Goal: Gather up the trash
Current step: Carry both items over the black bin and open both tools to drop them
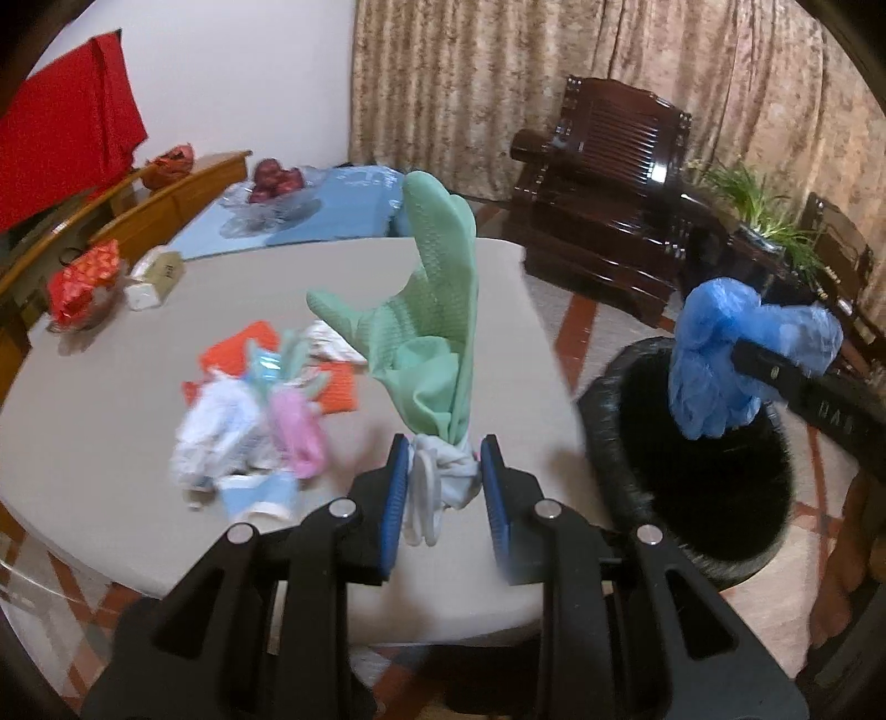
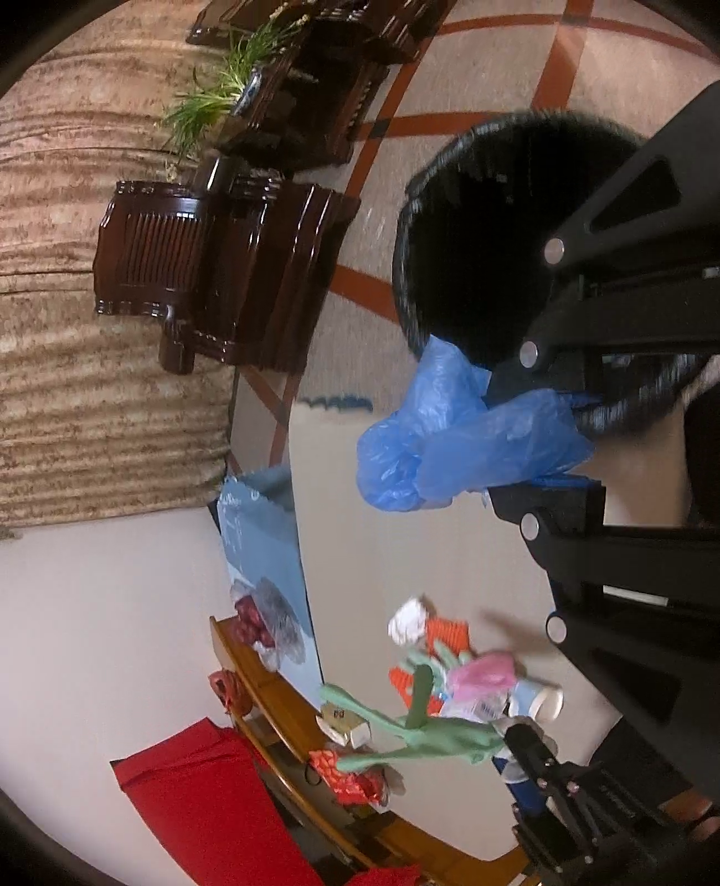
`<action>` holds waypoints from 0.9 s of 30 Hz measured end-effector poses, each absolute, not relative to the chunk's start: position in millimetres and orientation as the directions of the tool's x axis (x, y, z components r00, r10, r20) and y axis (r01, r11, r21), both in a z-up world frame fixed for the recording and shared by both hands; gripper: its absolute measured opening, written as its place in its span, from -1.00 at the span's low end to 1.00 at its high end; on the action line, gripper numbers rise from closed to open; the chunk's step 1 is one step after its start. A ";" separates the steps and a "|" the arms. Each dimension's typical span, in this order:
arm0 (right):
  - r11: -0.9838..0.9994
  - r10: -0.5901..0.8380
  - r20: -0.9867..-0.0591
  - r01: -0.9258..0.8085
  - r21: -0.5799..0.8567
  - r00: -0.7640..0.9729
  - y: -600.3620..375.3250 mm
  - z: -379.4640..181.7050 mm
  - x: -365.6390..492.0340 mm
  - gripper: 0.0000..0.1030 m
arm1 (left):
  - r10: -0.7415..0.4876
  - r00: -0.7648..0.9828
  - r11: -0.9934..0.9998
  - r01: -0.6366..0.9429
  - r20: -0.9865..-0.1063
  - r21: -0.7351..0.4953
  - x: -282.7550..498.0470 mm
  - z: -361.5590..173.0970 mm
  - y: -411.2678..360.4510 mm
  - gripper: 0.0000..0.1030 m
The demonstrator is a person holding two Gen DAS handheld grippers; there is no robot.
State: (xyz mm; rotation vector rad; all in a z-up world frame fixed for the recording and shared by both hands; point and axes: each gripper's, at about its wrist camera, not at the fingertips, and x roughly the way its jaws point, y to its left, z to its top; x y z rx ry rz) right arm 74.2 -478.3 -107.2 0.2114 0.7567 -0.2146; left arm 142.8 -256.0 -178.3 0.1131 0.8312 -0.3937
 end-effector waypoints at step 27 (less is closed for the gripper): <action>0.936 -0.147 -0.790 0.341 0.082 0.595 -674.7 -198.3 22.1 -0.21 | -0.382 0.472 0.827 0.558 -0.794 -0.066 83.3 -241.9 -465.4 0.07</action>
